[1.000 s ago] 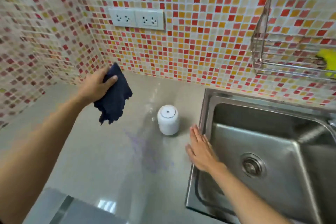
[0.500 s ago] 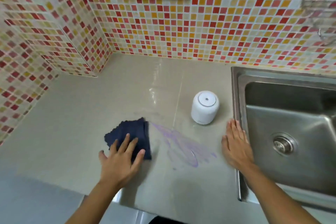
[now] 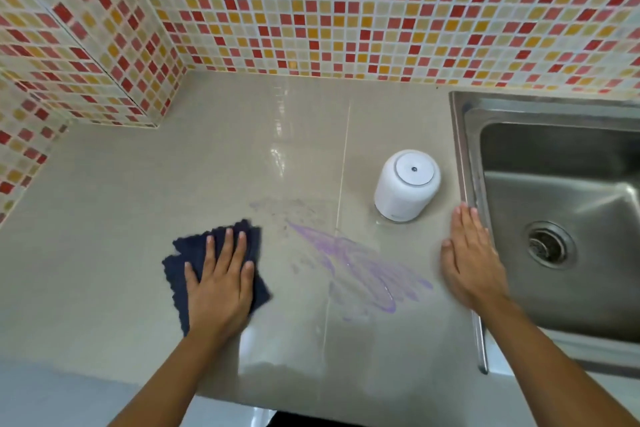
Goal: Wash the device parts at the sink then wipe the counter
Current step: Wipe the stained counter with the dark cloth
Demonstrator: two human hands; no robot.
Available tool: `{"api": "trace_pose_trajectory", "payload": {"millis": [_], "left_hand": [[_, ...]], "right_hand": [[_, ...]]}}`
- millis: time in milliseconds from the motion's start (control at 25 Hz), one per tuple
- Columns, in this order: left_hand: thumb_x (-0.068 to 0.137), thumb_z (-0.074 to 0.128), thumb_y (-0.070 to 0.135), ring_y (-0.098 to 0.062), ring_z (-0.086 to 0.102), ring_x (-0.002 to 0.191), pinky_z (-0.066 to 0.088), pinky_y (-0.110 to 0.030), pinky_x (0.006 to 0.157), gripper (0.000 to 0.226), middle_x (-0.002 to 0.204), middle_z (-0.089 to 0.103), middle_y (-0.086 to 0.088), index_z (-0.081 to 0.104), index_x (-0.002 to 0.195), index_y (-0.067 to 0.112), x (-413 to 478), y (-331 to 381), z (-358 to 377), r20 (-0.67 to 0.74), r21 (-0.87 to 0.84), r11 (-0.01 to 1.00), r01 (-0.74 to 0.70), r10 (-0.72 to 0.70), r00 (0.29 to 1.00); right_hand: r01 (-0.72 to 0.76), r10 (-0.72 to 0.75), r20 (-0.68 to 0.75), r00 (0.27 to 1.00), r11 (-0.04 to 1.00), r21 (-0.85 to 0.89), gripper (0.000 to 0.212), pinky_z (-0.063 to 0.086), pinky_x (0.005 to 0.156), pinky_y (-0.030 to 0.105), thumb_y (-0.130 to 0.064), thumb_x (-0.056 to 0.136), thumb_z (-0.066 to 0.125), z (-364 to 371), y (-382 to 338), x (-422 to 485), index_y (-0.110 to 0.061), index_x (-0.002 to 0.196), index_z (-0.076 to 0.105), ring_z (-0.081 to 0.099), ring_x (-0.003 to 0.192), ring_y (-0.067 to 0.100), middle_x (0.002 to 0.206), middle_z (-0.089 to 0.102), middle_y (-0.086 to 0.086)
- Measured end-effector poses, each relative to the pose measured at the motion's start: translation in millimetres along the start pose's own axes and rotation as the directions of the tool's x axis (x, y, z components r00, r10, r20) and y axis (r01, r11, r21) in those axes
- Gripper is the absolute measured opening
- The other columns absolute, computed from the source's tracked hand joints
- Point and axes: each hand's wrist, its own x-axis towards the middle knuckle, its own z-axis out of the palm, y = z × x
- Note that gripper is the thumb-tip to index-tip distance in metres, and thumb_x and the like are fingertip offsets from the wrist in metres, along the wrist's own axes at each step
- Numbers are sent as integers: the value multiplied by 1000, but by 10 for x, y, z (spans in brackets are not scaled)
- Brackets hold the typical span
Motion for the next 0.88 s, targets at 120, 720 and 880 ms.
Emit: {"api": "trace_pose_trajectory", "payload": {"millis": [120,720,880], "left_hand": [[101,17,33,-19,0,147,7,-46,117,52,159,8,2,8,151,19,923,404,-94,-43,-95,994,51,-55,998],[101,18,29,-21,10,146,13,-42,117,51,157,18,-4,23,147,10,1174,704,-102,-73,-125,992,-35,26,997],[99,5,42,-13,16,144,15,-32,116,60,150,31,2,33,142,11,70,688,188,-48,-59,865,-499,497,866]], "right_hand": [[6,-6,-18,1000,1000,-12,75,-1,114,29,-42,83,6,28,13,9,-4,147,13,-4,141,10,156,6,6],[19,-20,-42,999,1000,-13,74,-1,114,29,-42,84,6,52,24,24,-5,147,12,-4,141,10,156,5,6],[34,-36,-53,998,999,-41,72,3,116,33,-39,85,8,72,60,23,-2,146,16,-1,142,14,156,9,11]]}}
